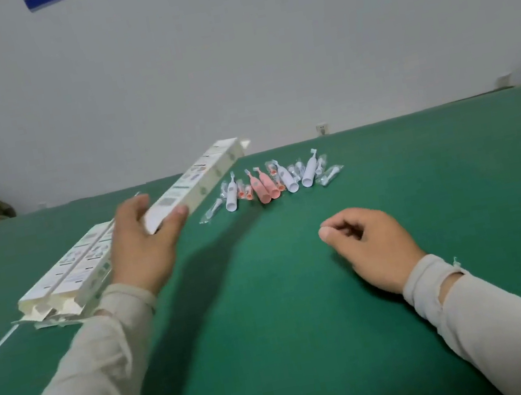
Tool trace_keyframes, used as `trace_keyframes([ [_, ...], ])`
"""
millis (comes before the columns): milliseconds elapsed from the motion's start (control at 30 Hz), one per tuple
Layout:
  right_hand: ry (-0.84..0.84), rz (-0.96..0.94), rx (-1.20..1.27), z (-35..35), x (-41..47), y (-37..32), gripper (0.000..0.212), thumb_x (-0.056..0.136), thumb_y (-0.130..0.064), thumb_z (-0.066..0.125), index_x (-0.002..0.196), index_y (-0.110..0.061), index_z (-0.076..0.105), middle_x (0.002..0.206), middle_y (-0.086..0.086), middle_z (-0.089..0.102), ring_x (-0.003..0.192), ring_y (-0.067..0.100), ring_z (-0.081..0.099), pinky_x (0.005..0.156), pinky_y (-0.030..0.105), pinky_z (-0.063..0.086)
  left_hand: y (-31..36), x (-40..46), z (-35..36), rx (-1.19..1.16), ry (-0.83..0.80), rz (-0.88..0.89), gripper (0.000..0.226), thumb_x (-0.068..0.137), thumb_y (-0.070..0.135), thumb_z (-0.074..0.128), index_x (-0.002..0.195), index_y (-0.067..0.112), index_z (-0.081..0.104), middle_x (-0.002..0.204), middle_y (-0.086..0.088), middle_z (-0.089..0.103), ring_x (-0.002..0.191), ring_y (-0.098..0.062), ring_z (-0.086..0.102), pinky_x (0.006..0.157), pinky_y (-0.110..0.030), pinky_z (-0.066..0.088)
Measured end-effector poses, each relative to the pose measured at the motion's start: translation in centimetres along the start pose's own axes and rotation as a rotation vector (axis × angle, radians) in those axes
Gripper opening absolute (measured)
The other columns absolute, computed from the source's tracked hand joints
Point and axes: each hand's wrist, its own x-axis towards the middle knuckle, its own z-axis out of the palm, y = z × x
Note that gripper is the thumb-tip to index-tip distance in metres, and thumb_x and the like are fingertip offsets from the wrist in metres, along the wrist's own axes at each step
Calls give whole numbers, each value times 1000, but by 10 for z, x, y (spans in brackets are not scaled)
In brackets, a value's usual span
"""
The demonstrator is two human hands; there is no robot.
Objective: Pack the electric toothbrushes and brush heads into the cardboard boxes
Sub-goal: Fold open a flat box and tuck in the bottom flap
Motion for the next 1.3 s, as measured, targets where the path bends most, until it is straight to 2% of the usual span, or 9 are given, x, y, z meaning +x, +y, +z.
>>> trace_keyframes([
  [67, 14, 166, 376, -4, 1, -8, 16, 93, -36, 67, 90, -21, 71, 86, 1, 77, 67, 9, 67, 61, 24, 52, 40, -40, 57, -190, -166, 113, 63, 78, 28, 84, 130, 20, 49, 113, 8, 57, 91, 6, 58, 84, -5, 44],
  [167, 33, 327, 778, -22, 0, -15, 29, 99, -43, 57, 110, -18, 66, 94, 8, 78, 79, 17, 73, 70, 32, 58, 86, -88, 125, -275, -301, 226, 61, 74, 19, 86, 122, 24, 49, 114, 4, 56, 100, -6, 57, 91, -25, 49],
  [367, 73, 411, 995, -52, 0, -11, 24, 101, -20, 53, 118, -6, 64, 80, 7, 72, 63, 15, 64, 61, 30, 57, 102, -131, 161, -250, -517, 566, 57, 77, 36, 69, 130, 28, 48, 121, 13, 51, 115, -6, 52, 99, -25, 44],
  [500, -143, 446, 1080, -67, 3, -9, 32, 98, -25, 49, 108, -3, 70, 75, 8, 62, 51, 9, 51, 44, 19, 46, 103, -124, 156, -729, -317, 85, 42, 81, 45, 66, 119, 28, 57, 117, 10, 64, 111, -12, 62, 97, -35, 49],
  [667, -571, 484, 1015, -49, -11, -16, 32, 97, -36, 49, 87, -17, 72, 69, 7, 53, 36, 5, 38, 34, 16, 34, 114, -107, 153, -1215, -600, -567, 61, 83, 54, 68, 121, 8, 56, 99, -6, 74, 92, -18, 72, 86, -39, 55],
  [800, -385, 460, 690, -43, -11, -20, 52, 100, -58, 40, 96, -15, 68, 65, 10, 64, 44, 17, 55, 47, 28, 53, 118, -101, 162, -1305, -397, -605, 30, 86, 43, 72, 100, 16, 69, 77, -1, 67, 71, -14, 68, 65, -29, 58],
  [933, -66, 181, 13, -48, -6, -9, 72, 90, -73, 32, 83, -9, 65, 79, 12, 70, 73, 31, 66, 81, 49, 58, 104, -104, 166, -1210, -232, -648, 69, 73, 40, 82, 136, 24, 59, 117, -1, 67, 88, -18, 63, 94, -45, 55],
  [1100, -139, 150, 154, -36, -10, -2, 19, 94, -34, 62, 85, -18, 67, 64, -8, 67, 57, 14, 65, 72, 49, 62, 99, -105, 164, -1186, -241, -542, 47, 86, 35, 70, 130, 20, 63, 99, 5, 75, 80, -14, 71, 71, -35, 59],
  [1300, -204, 403, 543, -34, -9, -4, 28, 103, -23, 55, 92, -1, 68, 79, 12, 71, 62, 16, 65, 59, 28, 59, 93, -101, 156, -1347, -506, -630, 27, 94, 34, 56, 95, 18, 78, 95, -7, 75, 85, -20, 74, 75, -34, 57],
])
